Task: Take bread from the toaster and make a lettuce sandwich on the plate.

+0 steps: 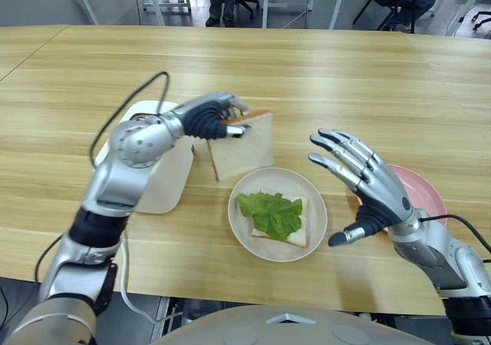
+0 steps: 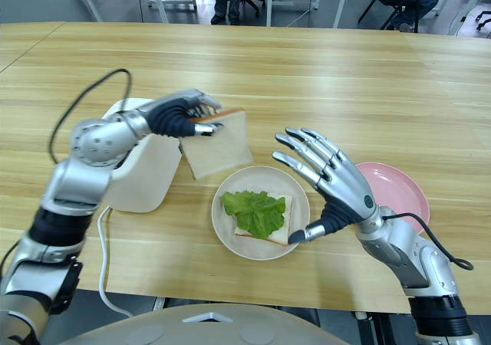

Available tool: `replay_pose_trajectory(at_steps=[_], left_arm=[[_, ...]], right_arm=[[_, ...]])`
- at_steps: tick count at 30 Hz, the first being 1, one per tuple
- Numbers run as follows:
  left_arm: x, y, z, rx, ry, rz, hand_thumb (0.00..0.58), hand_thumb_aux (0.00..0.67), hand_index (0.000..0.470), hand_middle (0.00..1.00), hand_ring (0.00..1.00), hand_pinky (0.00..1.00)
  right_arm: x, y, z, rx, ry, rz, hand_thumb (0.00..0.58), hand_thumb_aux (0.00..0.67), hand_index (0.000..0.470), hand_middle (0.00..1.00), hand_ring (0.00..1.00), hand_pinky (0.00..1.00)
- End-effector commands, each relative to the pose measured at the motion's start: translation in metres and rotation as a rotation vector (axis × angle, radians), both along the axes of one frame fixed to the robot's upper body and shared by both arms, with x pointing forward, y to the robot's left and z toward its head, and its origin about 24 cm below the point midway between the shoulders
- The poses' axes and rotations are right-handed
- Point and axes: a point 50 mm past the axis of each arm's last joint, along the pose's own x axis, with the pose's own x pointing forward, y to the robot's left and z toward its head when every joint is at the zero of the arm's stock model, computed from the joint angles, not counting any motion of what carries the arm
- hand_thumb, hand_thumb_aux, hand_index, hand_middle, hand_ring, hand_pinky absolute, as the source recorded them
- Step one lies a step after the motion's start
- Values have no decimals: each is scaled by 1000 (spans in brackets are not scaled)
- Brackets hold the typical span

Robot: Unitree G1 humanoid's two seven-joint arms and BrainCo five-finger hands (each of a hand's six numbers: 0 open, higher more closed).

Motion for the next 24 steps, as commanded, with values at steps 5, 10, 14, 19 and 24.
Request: replay_pose_trajectory(at_steps=[5,10,14,19,24], left_arm=[[14,-46,-53,-39,418,-212,580,670,460,1000,1000,1000],[19,-65,-72,-58,567,-284,580,670,460,1000,1000,1000],[24,-71,-83,-44,626,-303,580,670,460,1000,1000,1000],[30,-72,-101,-4,667,-271,580,670,460,1000,1000,1000],[32,-69,-119,47,696,-241,580,670,460,1000,1000,1000]], right_arm=[[-14,12,-4,-145,51,147,0,0,0,0,0,0],[-14,18,-25,-237,225,202,0,0,0,0,0,0],[-14,18,-46,-340,387,221,0,0,0,0,0,0],[-11,15,-60,-397,514,209,0,0,0,0,0,0],[-7,14,-67,-384,620,181,0,0,0,0,0,0]])
